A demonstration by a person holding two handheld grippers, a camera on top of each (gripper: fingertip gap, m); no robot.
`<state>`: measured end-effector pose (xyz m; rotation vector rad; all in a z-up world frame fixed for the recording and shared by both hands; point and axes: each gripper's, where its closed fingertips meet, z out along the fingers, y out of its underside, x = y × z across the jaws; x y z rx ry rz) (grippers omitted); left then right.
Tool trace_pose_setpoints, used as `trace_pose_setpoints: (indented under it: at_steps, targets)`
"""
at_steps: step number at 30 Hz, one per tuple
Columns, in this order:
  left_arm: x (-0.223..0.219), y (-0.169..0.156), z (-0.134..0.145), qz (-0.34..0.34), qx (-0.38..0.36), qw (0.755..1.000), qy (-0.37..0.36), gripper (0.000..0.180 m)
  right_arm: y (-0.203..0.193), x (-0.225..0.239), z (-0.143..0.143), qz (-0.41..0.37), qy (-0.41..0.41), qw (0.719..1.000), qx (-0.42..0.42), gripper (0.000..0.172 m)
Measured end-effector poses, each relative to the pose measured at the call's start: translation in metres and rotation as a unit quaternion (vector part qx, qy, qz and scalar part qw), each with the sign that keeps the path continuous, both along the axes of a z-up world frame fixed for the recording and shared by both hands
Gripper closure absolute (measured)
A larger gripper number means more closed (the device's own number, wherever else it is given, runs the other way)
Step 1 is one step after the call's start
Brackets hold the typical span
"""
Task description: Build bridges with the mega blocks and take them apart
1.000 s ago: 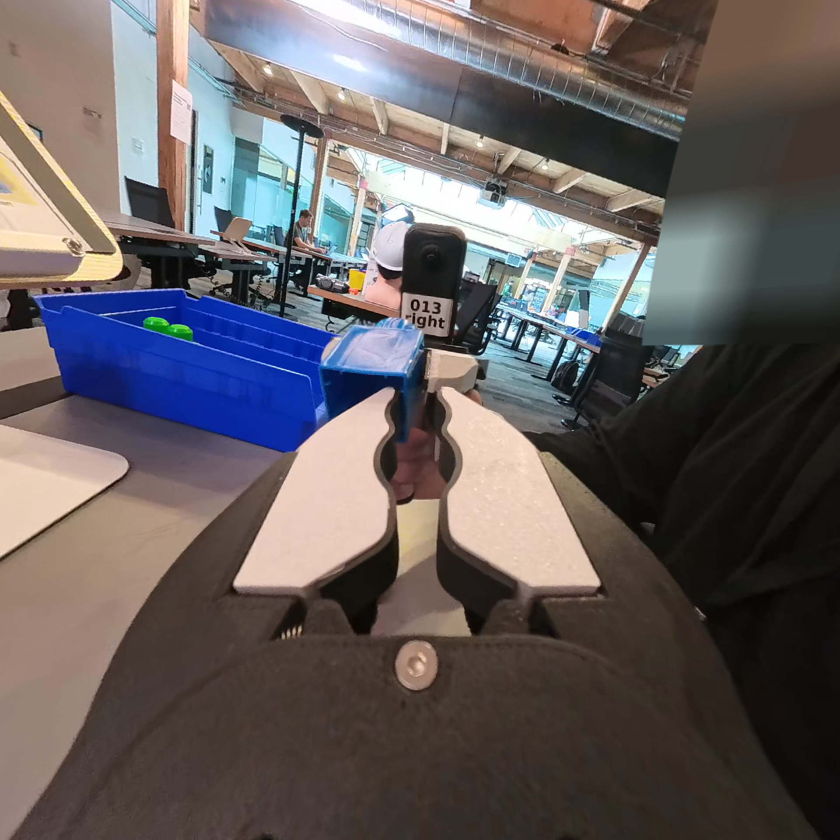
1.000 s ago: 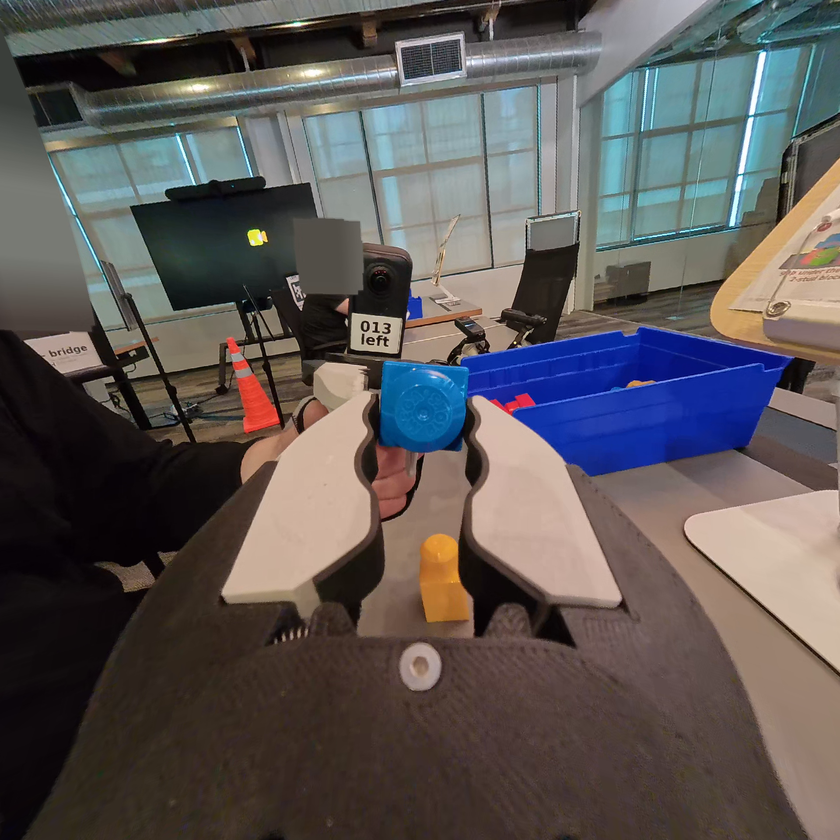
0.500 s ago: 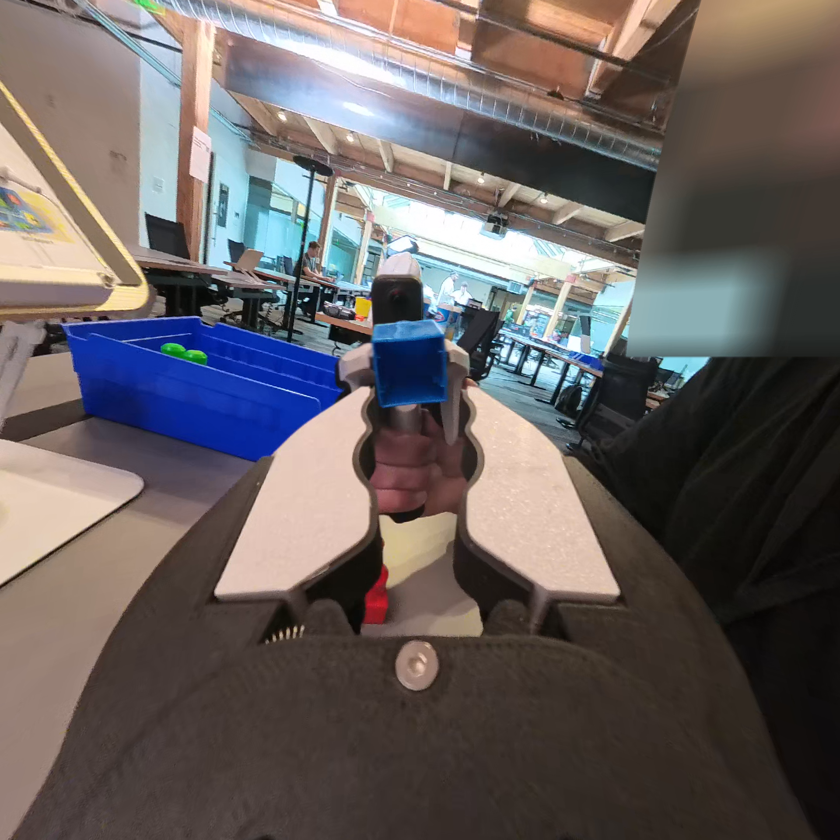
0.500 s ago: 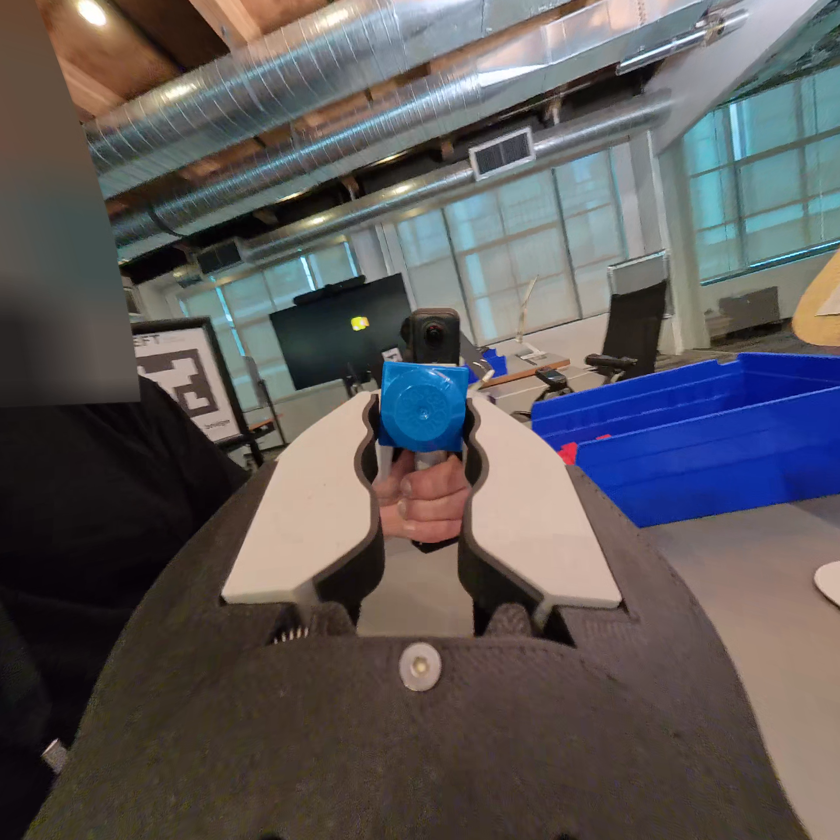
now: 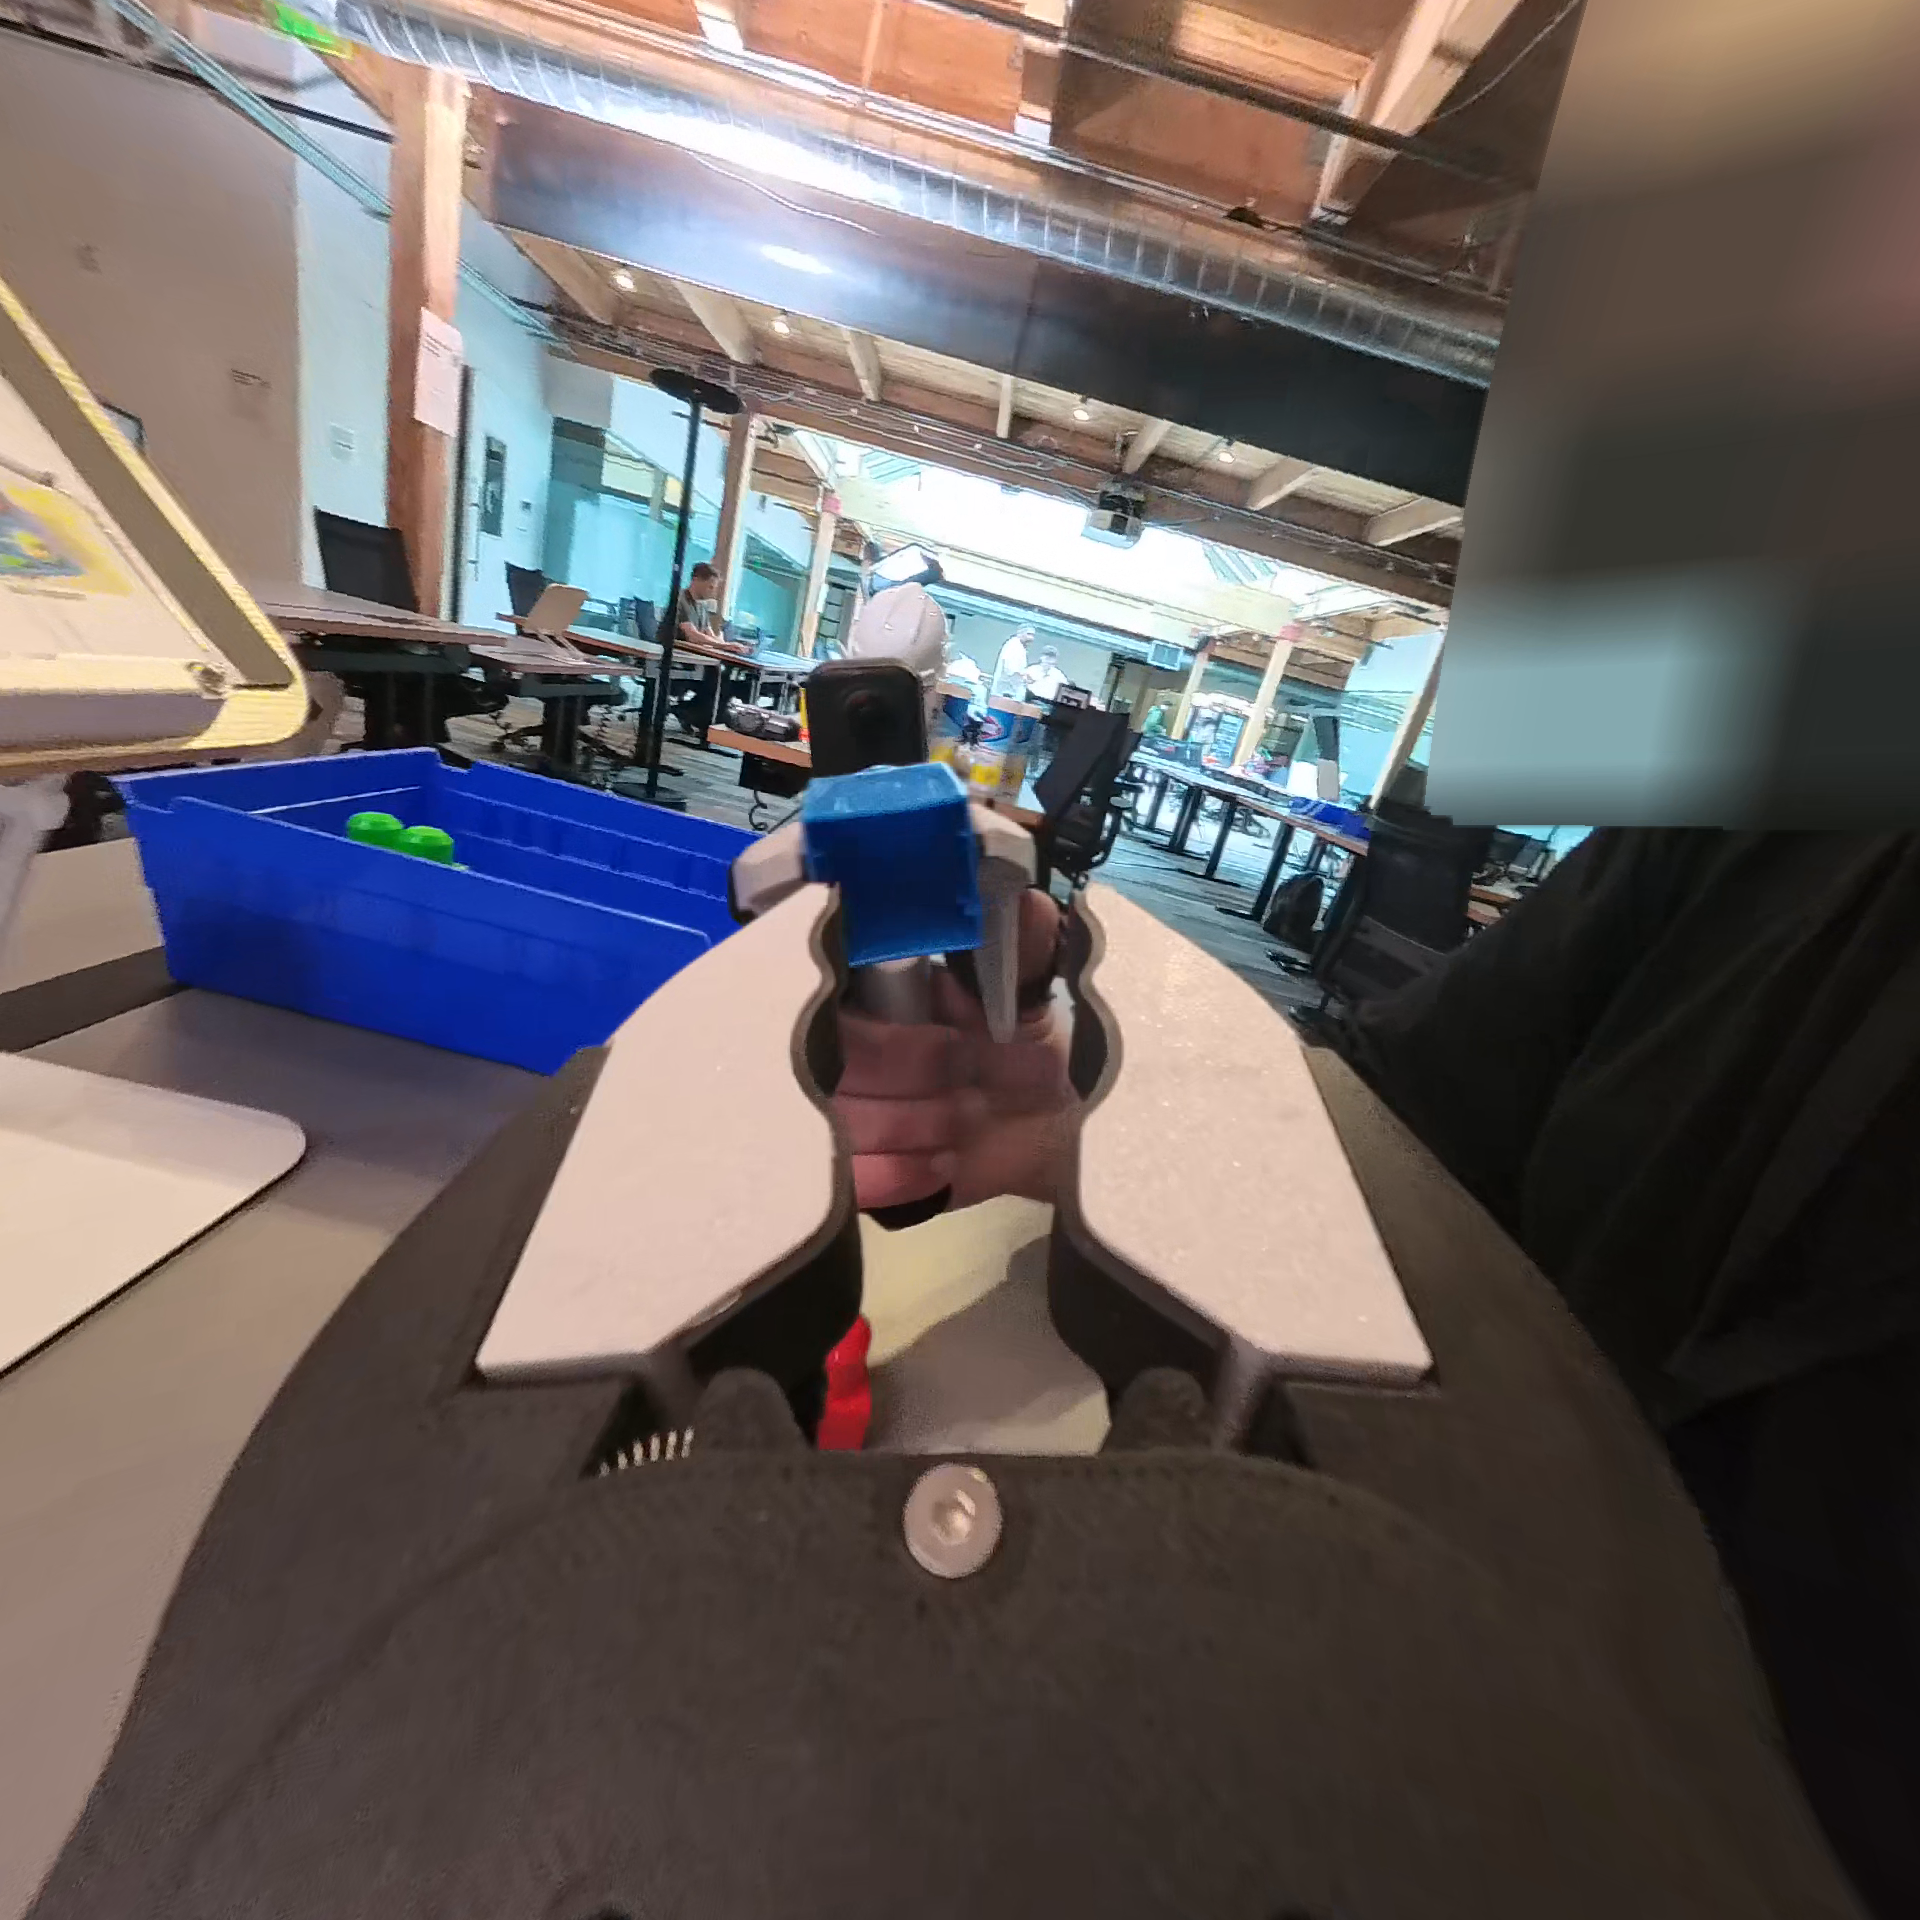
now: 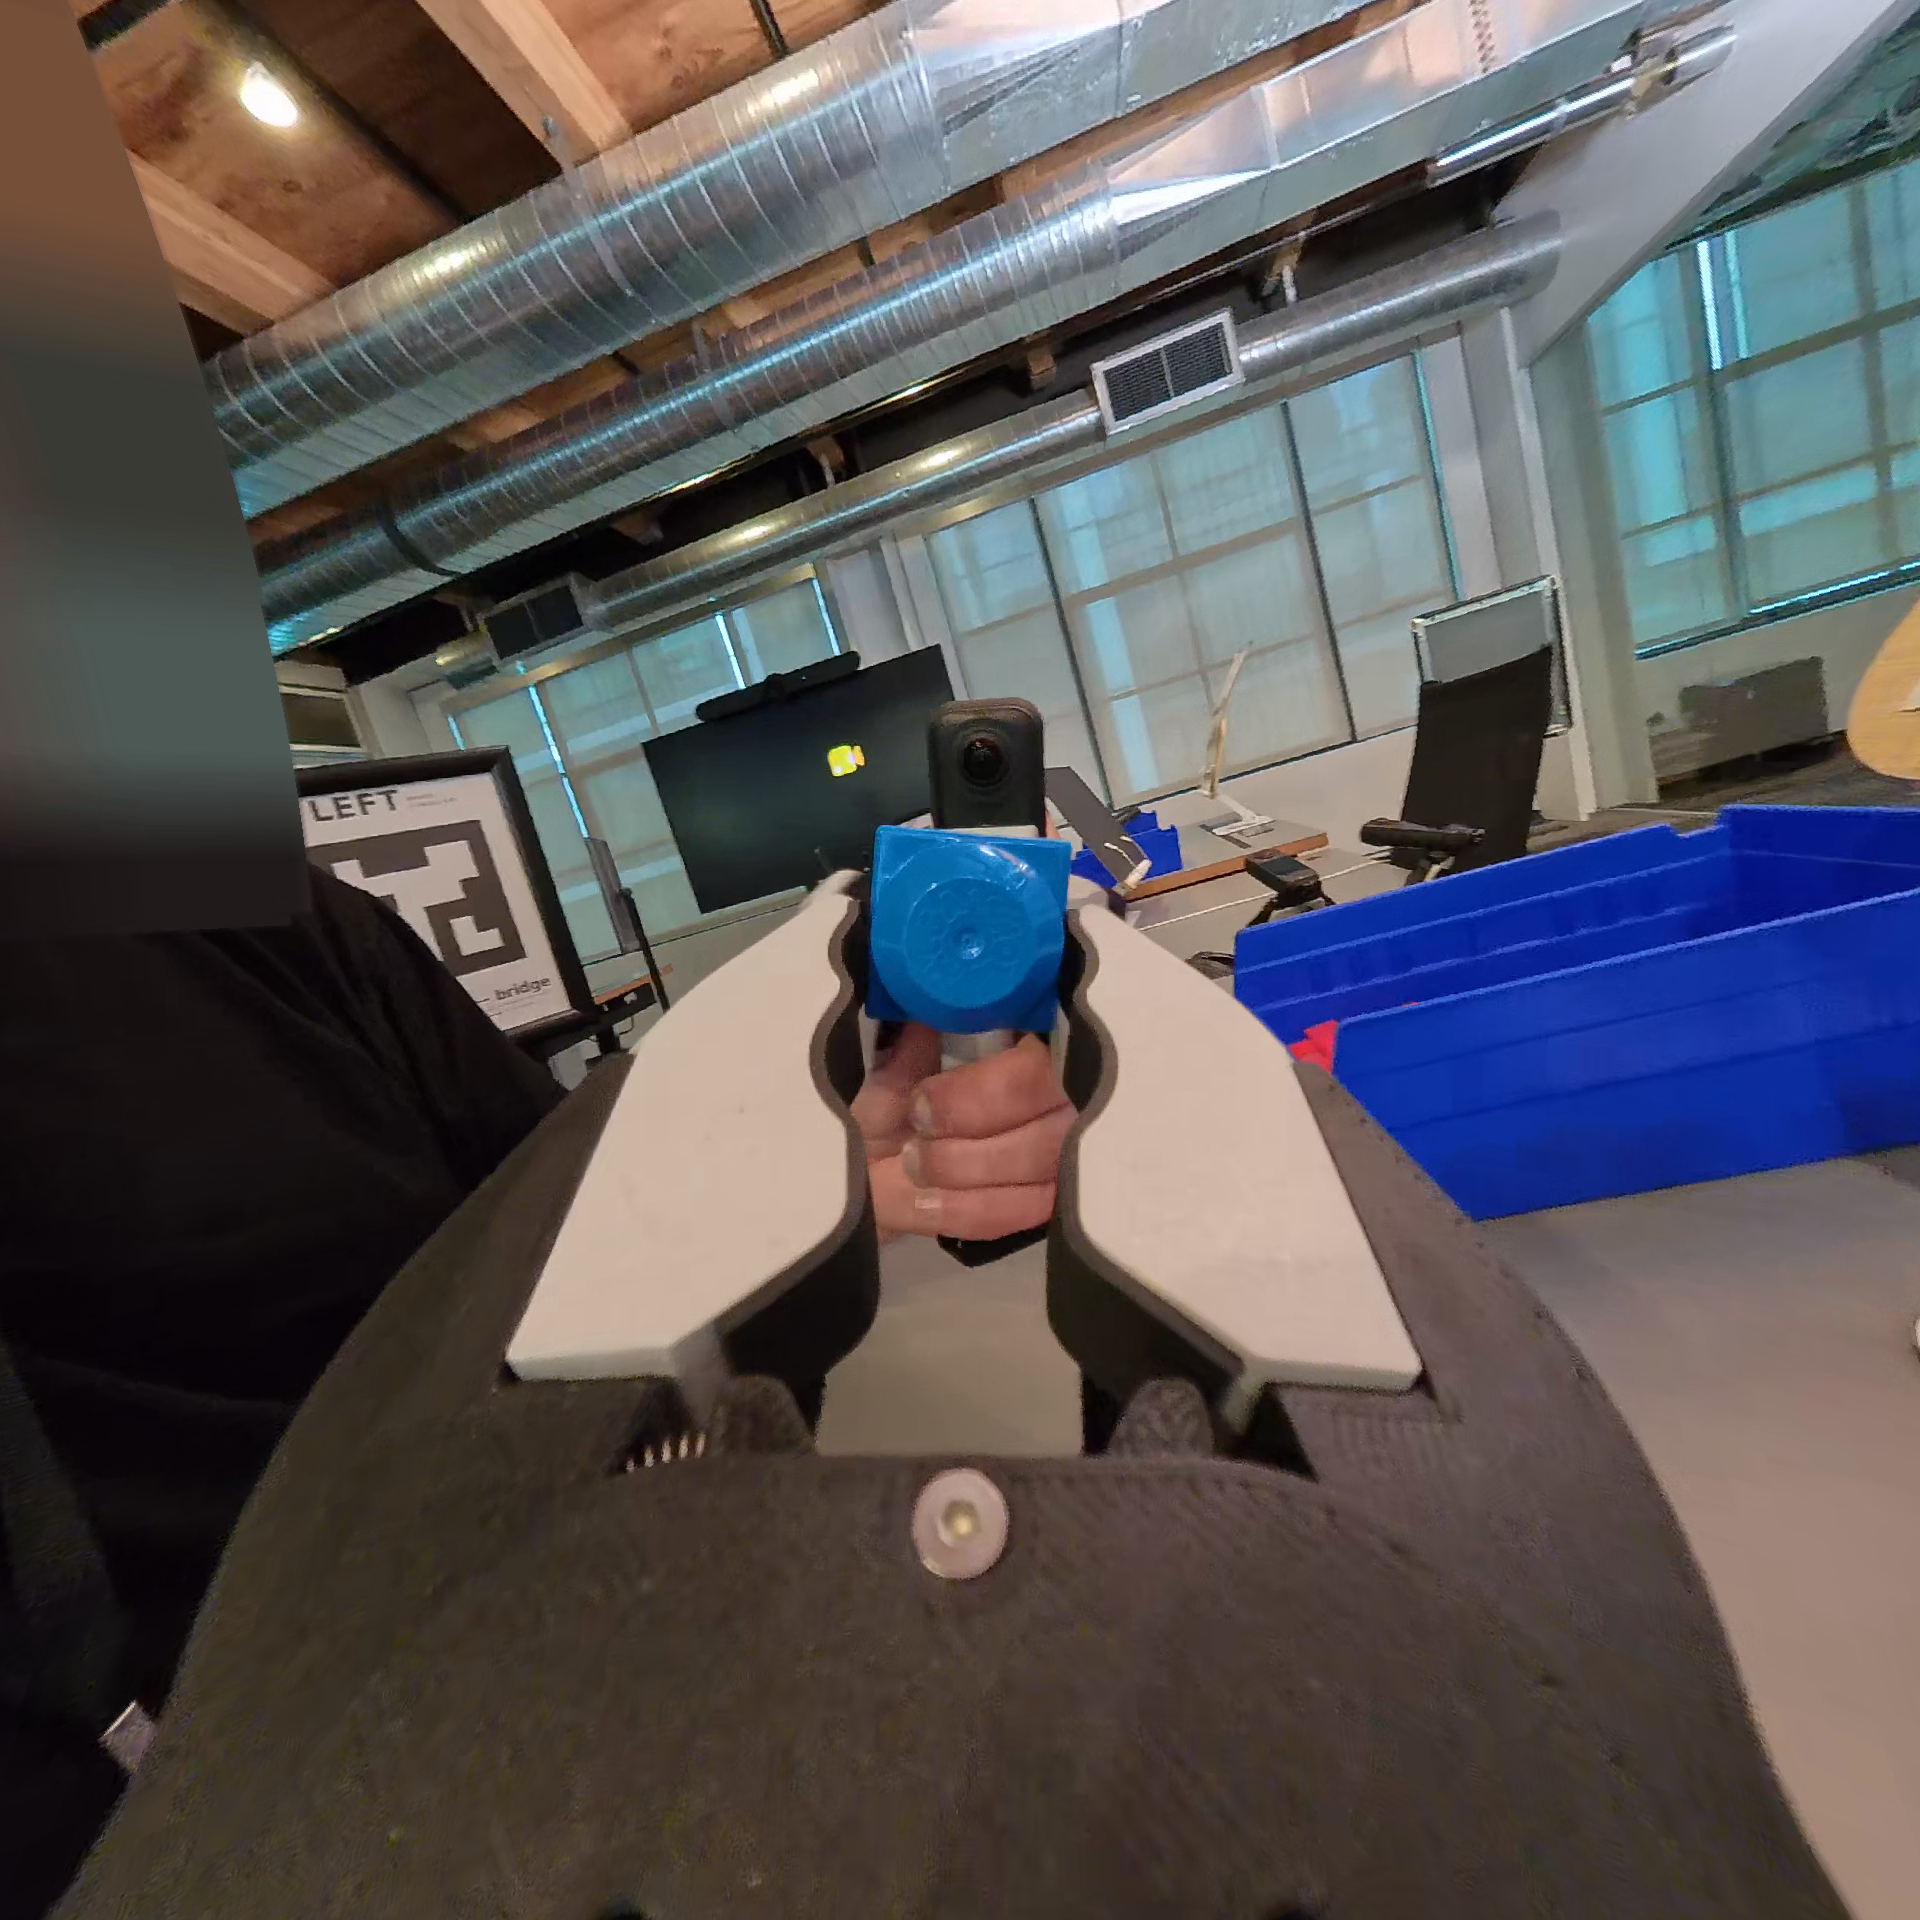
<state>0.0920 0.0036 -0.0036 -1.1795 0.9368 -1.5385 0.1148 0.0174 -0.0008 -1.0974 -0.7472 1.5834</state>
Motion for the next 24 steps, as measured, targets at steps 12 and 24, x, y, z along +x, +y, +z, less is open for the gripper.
trace_pose_setpoints:
  at_steps: [12,24]
  targets:
    - [0.017,-0.016,-0.007,-0.039,0.001,0.999,0.021,0.151,0.000,-0.010,-0.006,-0.004,-0.023,1.000,0.007,0.136]
    - [0.018,-0.016,-0.007,-0.043,-0.004,0.999,0.015,0.163,-0.004,-0.017,-0.008,-0.015,-0.044,0.999,0.028,0.136]
